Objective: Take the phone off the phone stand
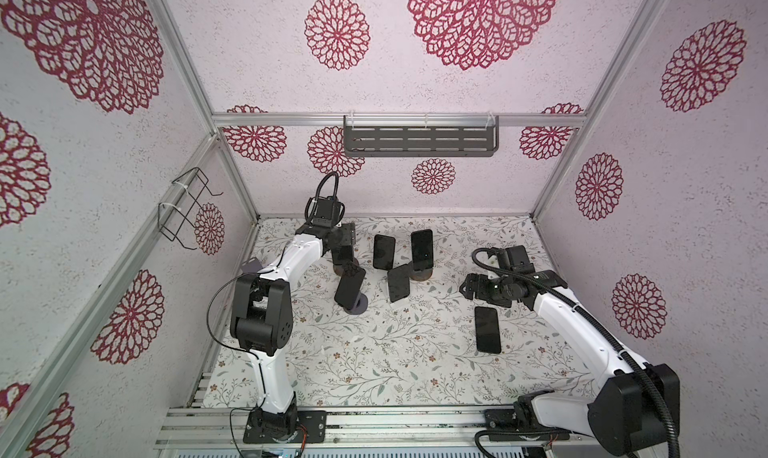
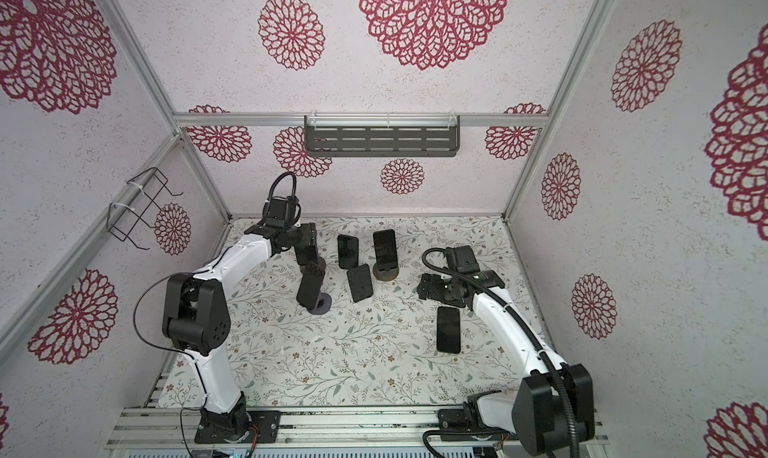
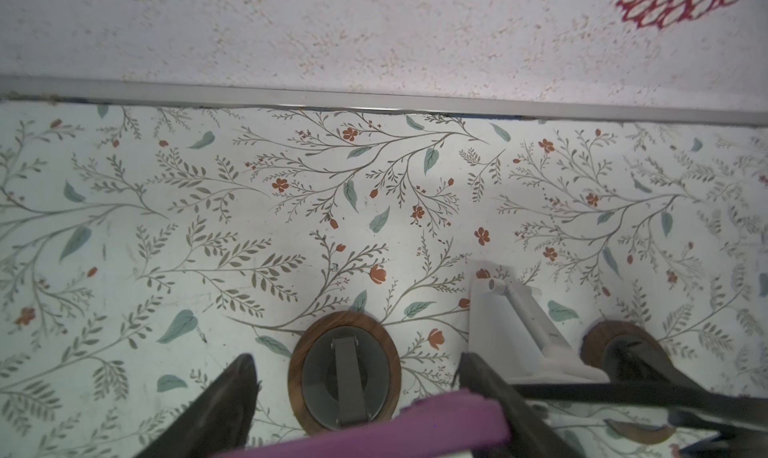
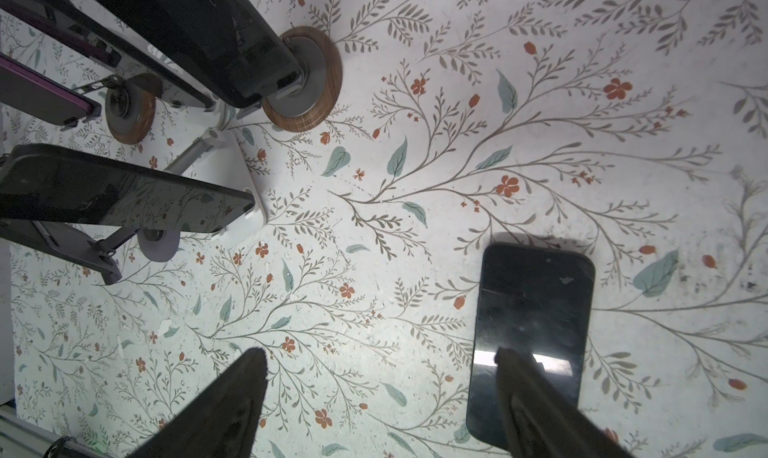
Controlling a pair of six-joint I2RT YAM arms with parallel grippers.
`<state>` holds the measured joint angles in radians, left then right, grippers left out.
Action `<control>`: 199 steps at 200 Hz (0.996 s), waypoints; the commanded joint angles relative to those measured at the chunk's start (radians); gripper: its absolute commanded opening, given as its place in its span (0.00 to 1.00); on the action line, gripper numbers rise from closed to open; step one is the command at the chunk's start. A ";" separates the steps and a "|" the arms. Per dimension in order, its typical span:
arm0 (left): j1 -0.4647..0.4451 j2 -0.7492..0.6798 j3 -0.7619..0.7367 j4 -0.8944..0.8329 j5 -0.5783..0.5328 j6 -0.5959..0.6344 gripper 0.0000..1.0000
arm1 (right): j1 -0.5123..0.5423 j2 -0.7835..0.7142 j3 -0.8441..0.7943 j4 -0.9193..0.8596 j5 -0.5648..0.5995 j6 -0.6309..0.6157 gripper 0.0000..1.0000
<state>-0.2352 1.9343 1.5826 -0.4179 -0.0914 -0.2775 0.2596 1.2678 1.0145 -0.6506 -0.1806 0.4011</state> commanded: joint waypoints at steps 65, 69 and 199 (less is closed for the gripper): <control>-0.004 -0.007 0.198 -0.179 0.010 0.027 0.60 | -0.002 -0.062 0.018 -0.002 -0.017 -0.026 0.88; -0.004 -0.009 0.211 -0.191 0.010 0.027 0.60 | -0.001 -0.063 0.022 -0.003 -0.020 -0.029 0.88; -0.127 -0.067 0.547 -0.587 0.607 -0.077 0.42 | 0.360 0.154 0.490 0.189 -0.185 -0.121 0.80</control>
<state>-0.3141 1.9041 2.1723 -0.9943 0.3447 -0.3122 0.5648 1.3640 1.4593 -0.5636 -0.3927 0.3130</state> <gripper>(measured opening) 0.742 0.816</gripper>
